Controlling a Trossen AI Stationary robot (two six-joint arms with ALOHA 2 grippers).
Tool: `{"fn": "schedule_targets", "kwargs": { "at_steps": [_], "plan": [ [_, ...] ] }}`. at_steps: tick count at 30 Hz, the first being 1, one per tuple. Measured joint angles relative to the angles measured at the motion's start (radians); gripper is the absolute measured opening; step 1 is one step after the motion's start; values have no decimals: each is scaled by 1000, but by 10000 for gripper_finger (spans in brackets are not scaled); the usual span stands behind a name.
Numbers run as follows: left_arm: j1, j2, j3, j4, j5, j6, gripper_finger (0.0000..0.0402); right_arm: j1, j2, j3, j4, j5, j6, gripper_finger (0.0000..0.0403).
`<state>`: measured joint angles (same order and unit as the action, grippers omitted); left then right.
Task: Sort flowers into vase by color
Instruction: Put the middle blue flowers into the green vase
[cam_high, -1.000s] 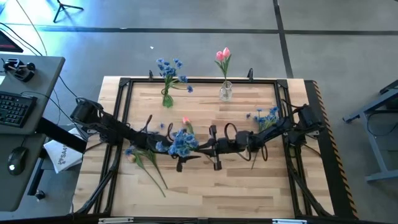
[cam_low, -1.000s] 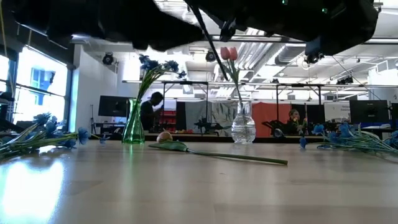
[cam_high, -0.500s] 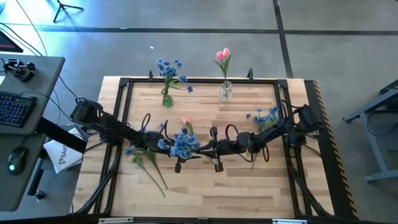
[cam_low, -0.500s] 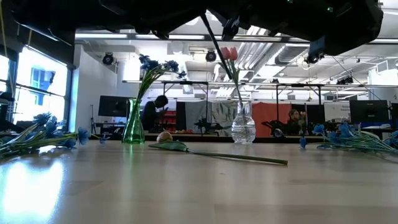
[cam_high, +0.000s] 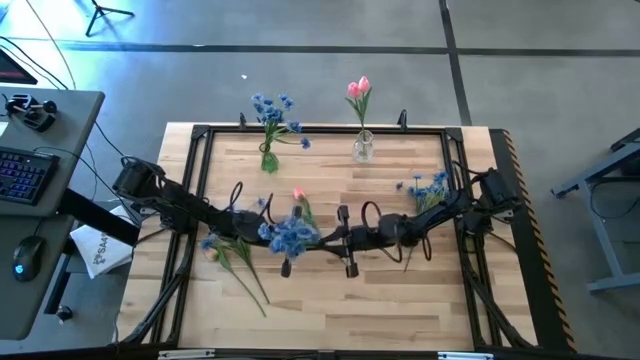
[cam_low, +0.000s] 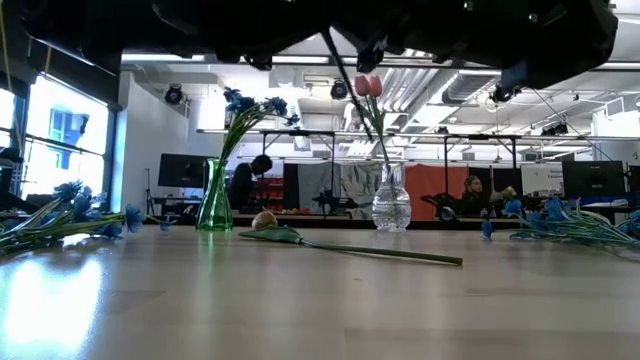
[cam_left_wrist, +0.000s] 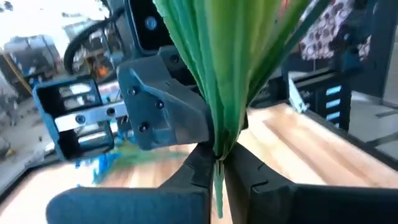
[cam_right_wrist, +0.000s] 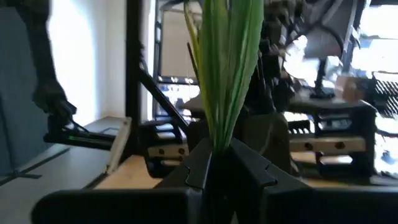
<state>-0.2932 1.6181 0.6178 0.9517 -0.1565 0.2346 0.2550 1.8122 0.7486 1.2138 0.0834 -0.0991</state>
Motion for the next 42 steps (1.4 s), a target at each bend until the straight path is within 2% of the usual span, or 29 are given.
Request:
{"fn": "schedule_targets", "kwargs": {
  "at_steps": [3, 6, 10, 12, 15, 19, 25, 28, 35, 38, 42],
  "plan": [
    [-3, -4, 2, -93, -91, -37, 5, 0, -22, -1, -67, 57, 40, 70],
    [-4, -35, 2, -257, -197, -79, 3, 8, -96, -1, -199, 129, 47, 112],
    [-4, -101, 2, -549, -380, -155, 2, 33, -229, -1, -444, 175, 56, 157],
    [-1, -129, 2, -699, -465, -217, 2, 52, -290, -1, -503, 215, 74, 169],
    [-1, -185, 2, -873, -579, -308, 2, 88, -340, 0, -555, 296, 63, 176],
    [-1, -287, 1, -1052, -701, -395, 1, 120, -343, 0, -576, 374, 49, 173],
    [35, -503, -11, -1211, -860, -449, 1, 121, -215, 0, -552, 387, 97, 162],
    [110, -626, -77, -1190, -838, -431, 1, 118, -108, 0, -424, 384, 117, 156],
    [350, -904, -228, -917, -590, -249, 1, 112, 65, 0, -132, 373, 99, 151],
    [446, -972, -230, -858, -515, -211, 1, 101, 88, 0, -42, 363, 99, 151],
    [577, -996, -230, -793, -451, -151, 1, 81, 92, 0, -25, 318, 103, 151]
  ]
}}
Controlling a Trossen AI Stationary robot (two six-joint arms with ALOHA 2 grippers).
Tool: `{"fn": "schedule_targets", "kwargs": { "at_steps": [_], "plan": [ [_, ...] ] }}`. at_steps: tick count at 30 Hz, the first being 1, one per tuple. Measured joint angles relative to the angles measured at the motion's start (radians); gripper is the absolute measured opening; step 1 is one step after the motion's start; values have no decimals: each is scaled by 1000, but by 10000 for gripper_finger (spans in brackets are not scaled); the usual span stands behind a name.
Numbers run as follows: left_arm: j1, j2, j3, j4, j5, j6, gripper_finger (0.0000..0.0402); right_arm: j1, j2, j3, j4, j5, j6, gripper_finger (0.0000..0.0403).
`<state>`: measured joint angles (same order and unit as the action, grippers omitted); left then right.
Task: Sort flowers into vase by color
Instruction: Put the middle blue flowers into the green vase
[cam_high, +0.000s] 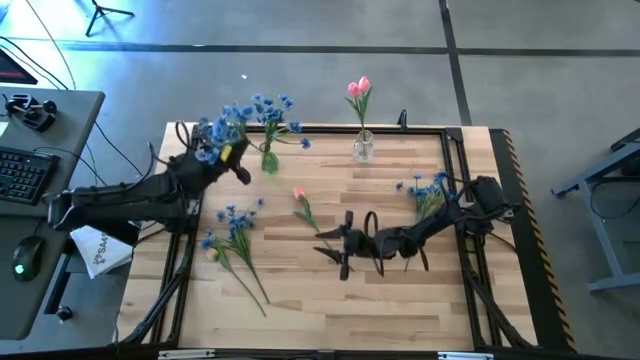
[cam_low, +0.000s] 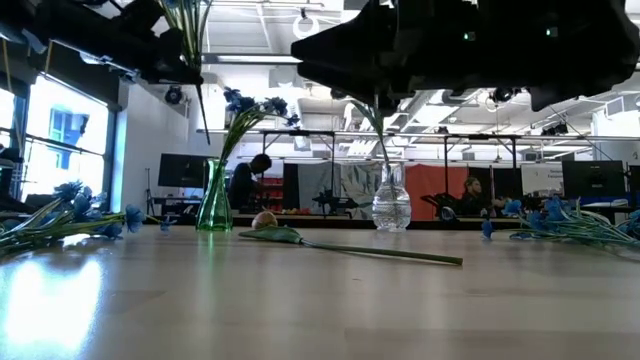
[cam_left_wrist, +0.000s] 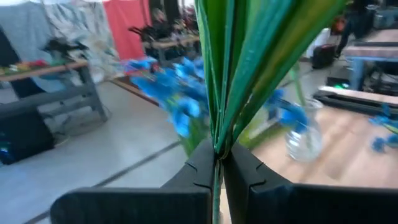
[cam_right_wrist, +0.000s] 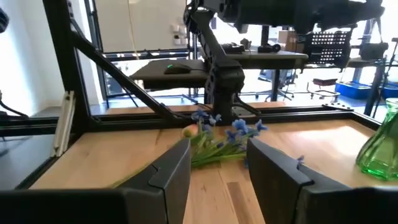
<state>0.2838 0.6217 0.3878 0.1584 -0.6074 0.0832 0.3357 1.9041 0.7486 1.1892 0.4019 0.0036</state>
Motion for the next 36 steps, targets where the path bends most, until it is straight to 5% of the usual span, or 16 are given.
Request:
{"fn": "schedule_targets", "kwargs": {
  "at_steps": [6, 17, 26, 36],
  "plan": [
    [205, 60, 0, 28, 245, -18, 1, -28, 0, 0, 4, -36, 43, 151],
    [337, 215, 0, 88, 385, -51, 10, -35, 0, 0, 4, -38, 65, 151],
    [361, 273, 46, 51, 391, -53, 67, -35, 0, 0, 4, -39, 69, 151],
    [366, 358, 250, -298, 422, -35, 132, -35, 0, 0, -3, -38, 68, 151]
  ]
}}
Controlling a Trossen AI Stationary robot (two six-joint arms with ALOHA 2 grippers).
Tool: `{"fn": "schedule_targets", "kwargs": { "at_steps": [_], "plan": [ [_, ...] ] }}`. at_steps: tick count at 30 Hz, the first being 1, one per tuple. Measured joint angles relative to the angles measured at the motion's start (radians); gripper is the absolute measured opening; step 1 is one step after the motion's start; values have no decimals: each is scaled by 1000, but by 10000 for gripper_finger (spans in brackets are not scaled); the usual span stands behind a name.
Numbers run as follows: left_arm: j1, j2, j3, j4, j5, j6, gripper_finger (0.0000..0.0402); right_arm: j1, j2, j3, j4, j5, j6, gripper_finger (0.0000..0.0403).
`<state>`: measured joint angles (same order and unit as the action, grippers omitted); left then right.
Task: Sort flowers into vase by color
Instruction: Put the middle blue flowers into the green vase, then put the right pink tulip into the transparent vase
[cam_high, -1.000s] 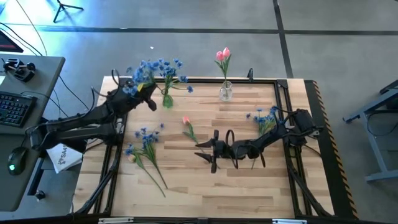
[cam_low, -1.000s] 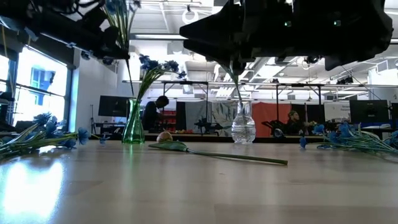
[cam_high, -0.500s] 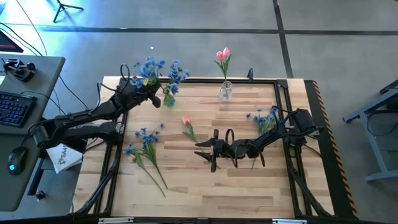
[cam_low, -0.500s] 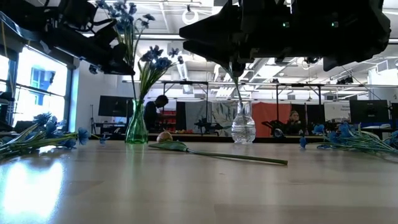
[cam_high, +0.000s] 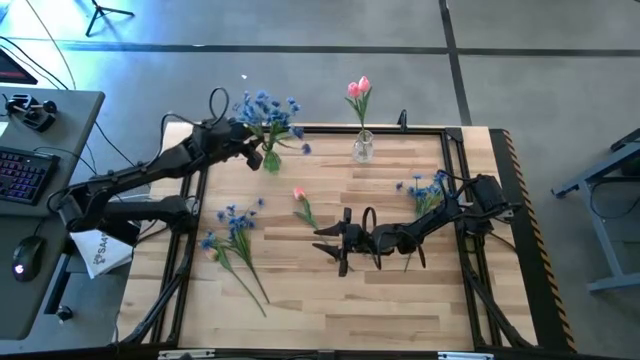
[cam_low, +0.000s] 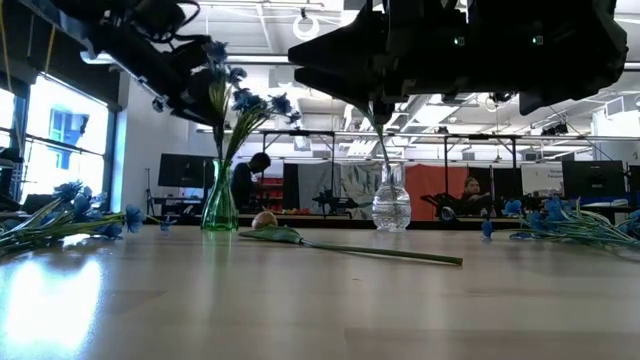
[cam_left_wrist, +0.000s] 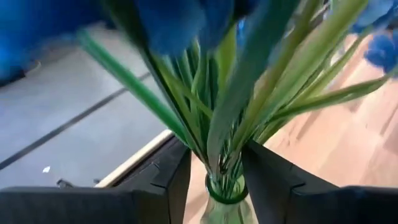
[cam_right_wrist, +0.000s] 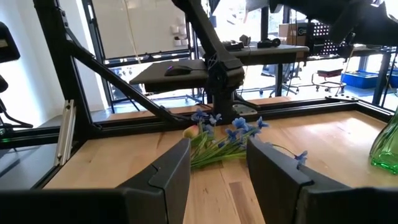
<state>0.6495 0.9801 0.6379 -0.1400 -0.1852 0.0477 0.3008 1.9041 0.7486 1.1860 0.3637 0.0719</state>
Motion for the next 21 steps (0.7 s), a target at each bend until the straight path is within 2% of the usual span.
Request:
{"fn": "schedule_targets", "kwargs": {
  "at_steps": [13, 17, 21],
  "plan": [
    [0, 97, 309, -508, -15, 33, 162, 0, 0, 0, -48, 1, 16, 151],
    [0, 96, 389, -652, -22, 21, 167, 0, -1, 0, -57, 61, 0, 151],
    [-20, 67, 441, -745, -26, -45, 167, 1, -43, 0, -187, 132, 9, 151]
  ]
}}
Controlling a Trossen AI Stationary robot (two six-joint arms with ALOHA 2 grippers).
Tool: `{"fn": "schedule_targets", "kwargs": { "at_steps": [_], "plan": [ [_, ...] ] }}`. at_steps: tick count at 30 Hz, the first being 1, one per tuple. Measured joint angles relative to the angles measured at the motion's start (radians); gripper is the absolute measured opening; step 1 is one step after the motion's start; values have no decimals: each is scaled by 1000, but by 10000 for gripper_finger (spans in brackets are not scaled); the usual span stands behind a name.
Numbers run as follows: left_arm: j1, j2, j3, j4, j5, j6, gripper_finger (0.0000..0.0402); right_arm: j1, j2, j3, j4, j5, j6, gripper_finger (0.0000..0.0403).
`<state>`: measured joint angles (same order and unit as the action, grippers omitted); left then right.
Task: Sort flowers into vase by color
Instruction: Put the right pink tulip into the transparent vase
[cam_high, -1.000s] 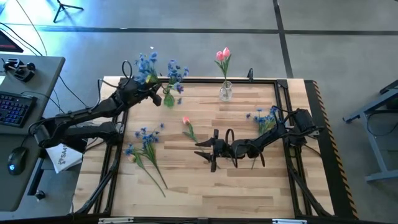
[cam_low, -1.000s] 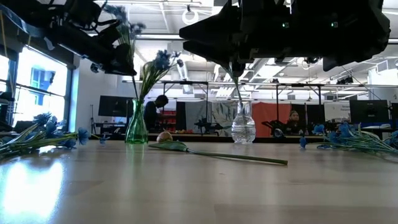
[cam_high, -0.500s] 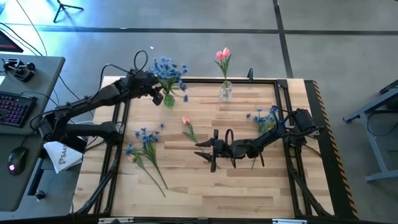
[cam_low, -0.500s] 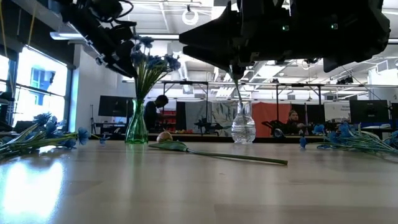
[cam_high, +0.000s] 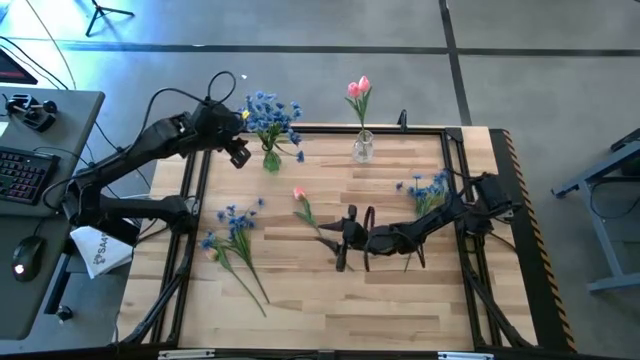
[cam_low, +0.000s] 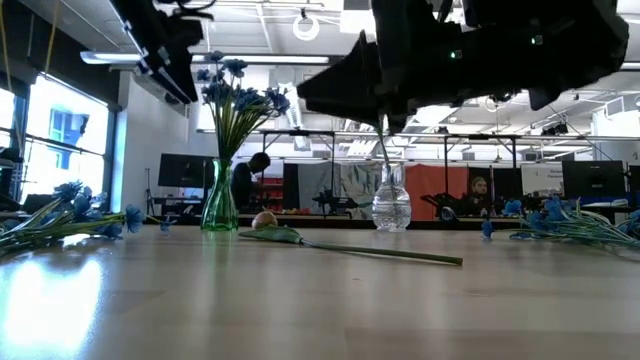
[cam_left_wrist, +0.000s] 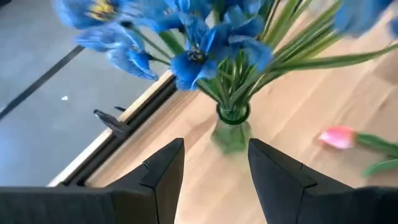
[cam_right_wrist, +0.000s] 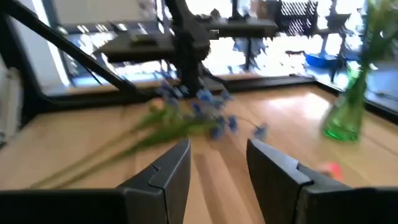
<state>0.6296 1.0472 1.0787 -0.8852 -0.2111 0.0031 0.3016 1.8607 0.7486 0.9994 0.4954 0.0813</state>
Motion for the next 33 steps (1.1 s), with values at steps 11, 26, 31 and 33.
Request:
{"fn": "schedule_targets", "kwargs": {
  "at_steps": [11, 26, 31, 33],
  "plan": [
    [-291, -176, -1, -35, 59, -159, 167, -8, -89, 120, -609, 1, 209, 155],
    [-702, -197, -199, 64, -151, -359, 167, -183, 230, 608, -1237, -187, 419, 211],
    [-751, -196, -326, 178, -153, -411, 167, -220, 283, 633, -1236, -220, 419, 168],
    [-765, -196, -372, 226, -153, -428, 167, -229, 287, 633, -1236, -230, 388, 142]
  ]
}}
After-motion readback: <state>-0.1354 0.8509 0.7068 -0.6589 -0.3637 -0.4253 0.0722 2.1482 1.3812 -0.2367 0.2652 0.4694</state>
